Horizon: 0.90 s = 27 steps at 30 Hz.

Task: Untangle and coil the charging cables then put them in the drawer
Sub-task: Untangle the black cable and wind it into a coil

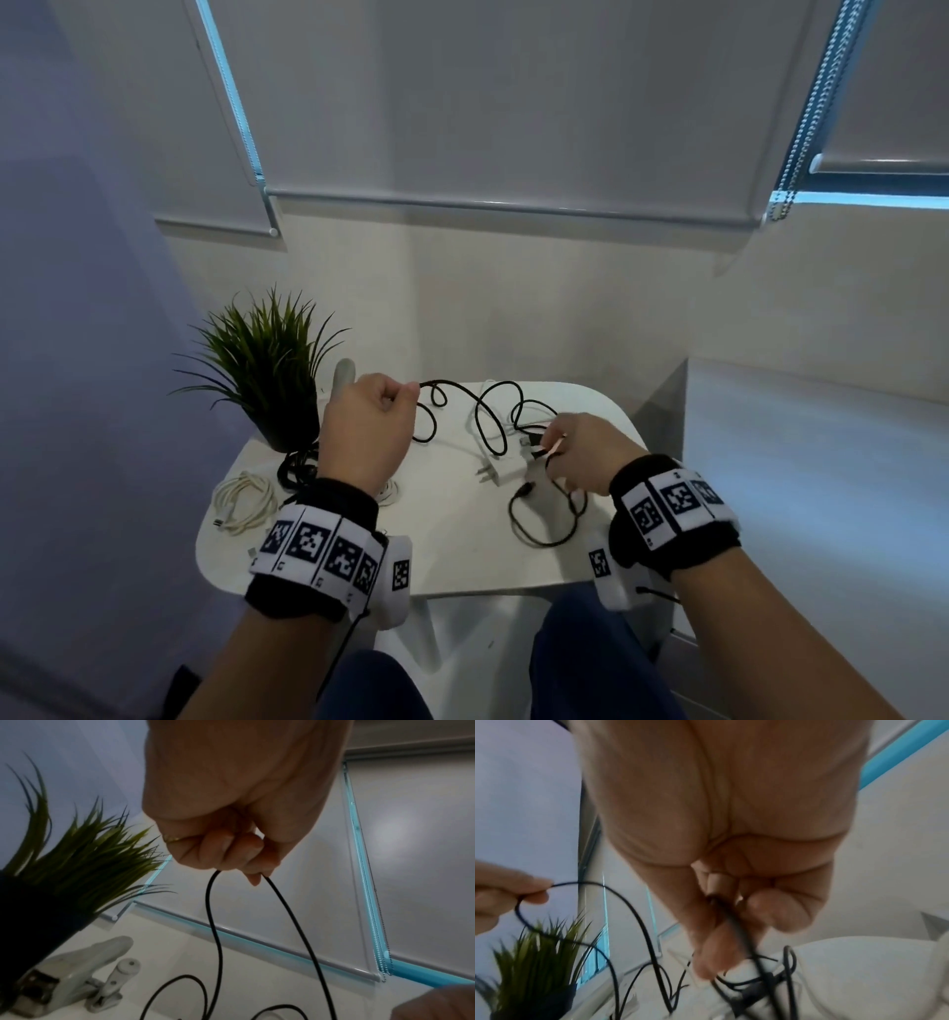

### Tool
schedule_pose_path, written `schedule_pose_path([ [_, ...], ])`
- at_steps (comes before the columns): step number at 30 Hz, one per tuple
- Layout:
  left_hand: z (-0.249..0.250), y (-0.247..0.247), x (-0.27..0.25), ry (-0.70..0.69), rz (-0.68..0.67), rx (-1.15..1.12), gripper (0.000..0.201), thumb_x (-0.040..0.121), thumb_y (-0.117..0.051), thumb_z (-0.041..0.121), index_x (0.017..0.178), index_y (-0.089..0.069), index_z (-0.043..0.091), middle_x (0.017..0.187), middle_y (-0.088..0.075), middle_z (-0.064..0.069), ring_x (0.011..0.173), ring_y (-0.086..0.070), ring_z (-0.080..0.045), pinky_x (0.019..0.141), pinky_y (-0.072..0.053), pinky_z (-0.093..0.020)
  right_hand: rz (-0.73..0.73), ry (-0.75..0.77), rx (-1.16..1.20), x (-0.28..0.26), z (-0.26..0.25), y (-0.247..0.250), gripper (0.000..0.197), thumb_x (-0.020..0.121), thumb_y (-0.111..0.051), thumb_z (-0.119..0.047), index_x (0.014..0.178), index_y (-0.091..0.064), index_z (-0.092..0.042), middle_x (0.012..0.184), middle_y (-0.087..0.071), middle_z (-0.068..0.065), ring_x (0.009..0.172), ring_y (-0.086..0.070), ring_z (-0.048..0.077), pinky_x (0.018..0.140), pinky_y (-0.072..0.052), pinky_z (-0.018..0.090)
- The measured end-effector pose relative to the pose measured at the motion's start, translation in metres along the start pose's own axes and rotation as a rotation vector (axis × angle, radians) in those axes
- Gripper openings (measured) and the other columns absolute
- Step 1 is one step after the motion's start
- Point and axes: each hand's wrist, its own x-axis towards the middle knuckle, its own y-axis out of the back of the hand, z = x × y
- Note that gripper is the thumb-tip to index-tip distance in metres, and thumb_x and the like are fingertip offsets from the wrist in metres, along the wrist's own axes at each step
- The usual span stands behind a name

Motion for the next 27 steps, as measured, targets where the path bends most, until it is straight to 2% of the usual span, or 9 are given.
schedule_pose_path([
  [2,-0.001,0.004,0.0,0.009,0.018,0.047,0.028,0.09,-0.054,0.035,0.068,-0.057,0.018,0.095,-0.065,-0.013,0.077,-0.06,-0.02,0.069,-0.039,-0.025,0.117,-0.006,0.072,0.002,0.002,0.011,0.021,0.078,-0.058,-0.008,0.07,-0.055,-0.027,0.089,-0.07,0.002,0.07,-0.06,0.019,0.065,-0.046,0.022],
  [5,0.004,0.009,-0.005,0.052,0.02,0.079,0.027,0.093,-0.051,0.029,0.073,-0.057,0.012,0.068,-0.06,-0.001,0.079,-0.058,-0.025,0.069,-0.036,-0.026,0.317,0.059,0.252,-0.004,-0.006,0.034,0.023,0.087,-0.052,-0.004,0.07,-0.056,-0.02,0.076,-0.068,0.003,0.056,-0.054,0.01,0.052,-0.044,0.019],
  [8,0.005,0.009,-0.005,0.064,-0.034,0.108,0.028,0.09,-0.055,0.032,0.067,-0.055,0.017,0.075,-0.063,-0.004,0.083,-0.06,-0.027,0.071,-0.038,-0.026,0.399,0.136,0.456,-0.01,-0.017,0.05,0.021,0.091,-0.048,-0.005,0.076,-0.055,-0.017,0.069,-0.065,0.001,0.061,-0.056,0.017,0.058,-0.049,0.026],
  [10,0.003,0.008,-0.003,0.05,-0.064,0.082,0.027,0.085,-0.062,0.038,0.066,-0.056,0.02,0.088,-0.065,-0.009,0.084,-0.062,-0.024,0.072,-0.04,-0.026,0.396,0.153,0.441,-0.012,-0.021,0.055,0.019,0.092,-0.048,-0.009,0.077,-0.056,-0.016,0.067,-0.065,-0.002,0.061,-0.056,0.016,0.053,-0.045,0.019],
  [12,0.003,0.008,-0.002,0.032,-0.056,0.003,0.024,0.081,-0.068,0.04,0.07,-0.058,0.021,0.094,-0.065,-0.012,0.077,-0.062,-0.02,0.072,-0.047,-0.029,0.347,0.14,0.375,-0.015,-0.023,0.056,0.02,0.092,-0.05,-0.013,0.075,-0.057,-0.019,0.068,-0.066,-0.003,0.06,-0.056,0.014,0.053,-0.041,0.02],
  [15,0.016,0.014,-0.006,-0.019,-0.006,-0.219,0.02,0.081,-0.072,0.033,0.075,-0.057,0.021,0.074,-0.065,-0.008,0.065,-0.063,-0.017,0.07,-0.055,-0.037,0.219,0.083,0.322,-0.011,-0.016,0.042,0.022,0.091,-0.054,-0.012,0.071,-0.057,-0.02,0.069,-0.067,-0.001,0.058,-0.057,0.012,0.067,-0.049,0.03],
  [18,0.038,0.027,-0.009,-0.111,0.062,-0.446,0.014,0.085,-0.069,0.019,0.079,-0.056,0.019,0.066,-0.065,-0.001,0.057,-0.06,-0.012,0.061,-0.052,-0.03,0.137,0.033,0.238,-0.006,-0.009,0.029,0.019,0.089,-0.055,-0.013,0.072,-0.061,-0.018,0.07,-0.069,-0.002,0.065,-0.06,0.016,0.077,-0.053,0.036],
  [21,0.059,0.042,-0.008,-0.212,0.09,-0.566,0.015,0.087,-0.065,0.011,0.081,-0.054,0.018,0.069,-0.065,0.0,0.058,-0.062,-0.009,0.057,-0.049,-0.018,0.125,0.016,0.03,-0.006,-0.006,0.023,0.015,0.086,-0.056,-0.02,0.08,-0.068,-0.015,0.083,-0.069,-0.002,0.08,-0.063,0.017,0.076,-0.051,0.03],
  [27,0.084,0.059,-0.013,-0.428,-0.111,-0.553,0.016,0.092,-0.054,-0.001,0.086,-0.056,0.014,0.081,-0.067,-0.01,0.07,-0.064,-0.008,0.065,-0.047,-0.013,0.176,0.037,0.076,0.004,-0.022,0.02,0.008,0.087,-0.056,-0.024,0.086,-0.064,-0.026,0.092,-0.067,-0.004,0.087,-0.063,0.018,0.078,-0.049,0.028],
])
